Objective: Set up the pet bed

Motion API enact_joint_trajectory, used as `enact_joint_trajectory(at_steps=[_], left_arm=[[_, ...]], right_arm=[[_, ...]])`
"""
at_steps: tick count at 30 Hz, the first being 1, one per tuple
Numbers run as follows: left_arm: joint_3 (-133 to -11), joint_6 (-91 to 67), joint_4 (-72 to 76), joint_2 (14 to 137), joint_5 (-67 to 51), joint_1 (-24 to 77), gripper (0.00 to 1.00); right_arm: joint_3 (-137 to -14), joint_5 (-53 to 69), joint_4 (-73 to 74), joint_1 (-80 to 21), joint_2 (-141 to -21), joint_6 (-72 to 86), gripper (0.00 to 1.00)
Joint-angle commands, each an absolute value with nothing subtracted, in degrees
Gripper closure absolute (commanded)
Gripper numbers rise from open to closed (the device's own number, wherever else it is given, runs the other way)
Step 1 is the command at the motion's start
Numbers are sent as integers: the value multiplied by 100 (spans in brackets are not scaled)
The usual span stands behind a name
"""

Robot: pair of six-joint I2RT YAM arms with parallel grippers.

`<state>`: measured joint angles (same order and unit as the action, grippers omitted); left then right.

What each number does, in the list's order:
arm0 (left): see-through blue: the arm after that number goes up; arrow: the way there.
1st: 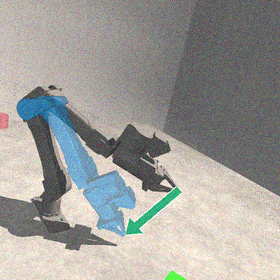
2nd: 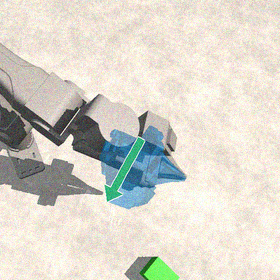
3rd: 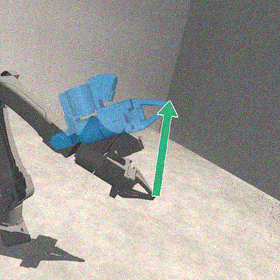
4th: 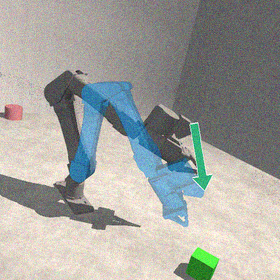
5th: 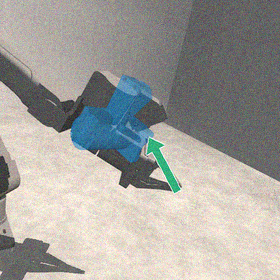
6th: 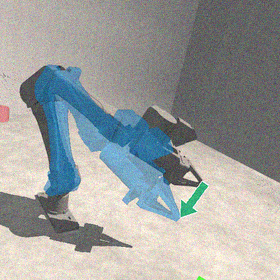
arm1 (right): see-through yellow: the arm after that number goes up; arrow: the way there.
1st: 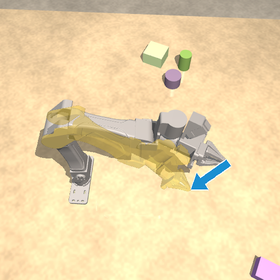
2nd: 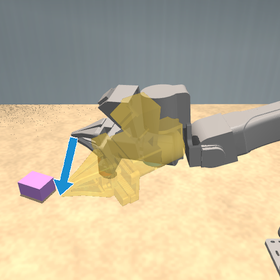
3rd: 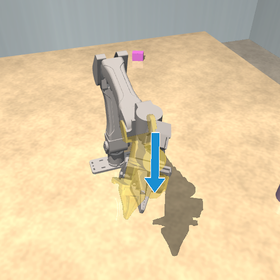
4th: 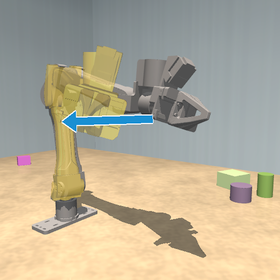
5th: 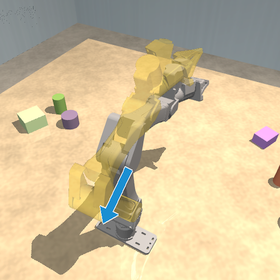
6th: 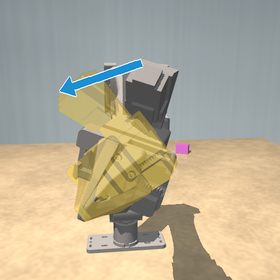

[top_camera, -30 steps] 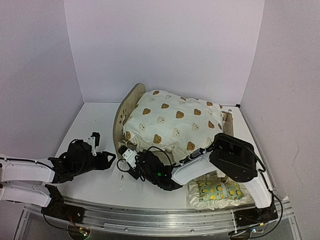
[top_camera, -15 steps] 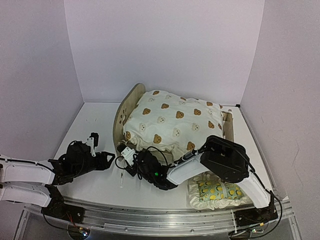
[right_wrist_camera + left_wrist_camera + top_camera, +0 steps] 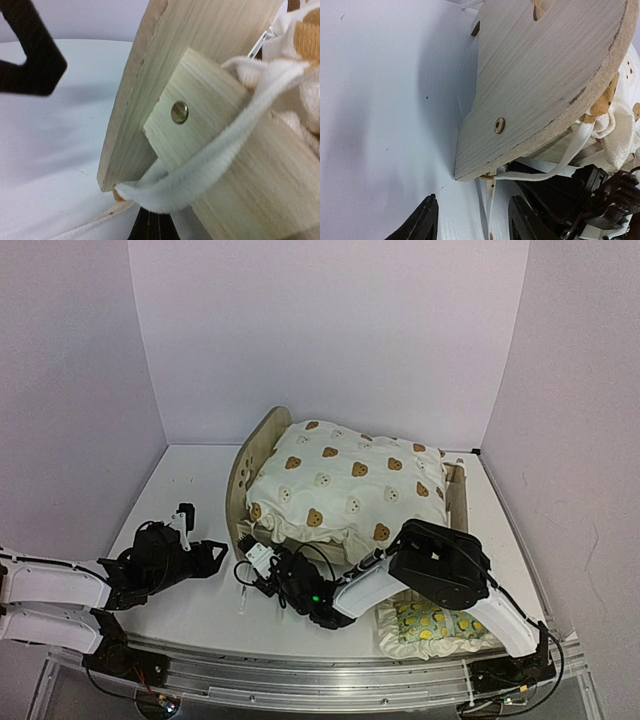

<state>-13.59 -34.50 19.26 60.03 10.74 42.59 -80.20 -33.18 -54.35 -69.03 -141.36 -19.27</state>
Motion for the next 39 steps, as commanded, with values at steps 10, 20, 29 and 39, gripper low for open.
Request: enact_joint_trajectory(at_steps=[10, 20, 29, 39], left_arm=[[-1346, -3420, 2263, 5952, 1137, 4265, 52], [-1254, -3444, 2565, 6006, 1148, 4232, 52], [-1410, -3231, 2693, 6210, 596, 3966, 51], [-1612, -3009, 2936, 6492, -638, 3269, 49]], right_arm=[[-8124, -3475, -6017, -6908, -14132, -2325, 100], [-8155, -2975, -6502, -6916, -14110, -2344, 100], [-7937, -2252, -6935, -6910, -14142, -2302, 100], [-8066, -1842, -7352, -6669, -14428, -1948, 100]])
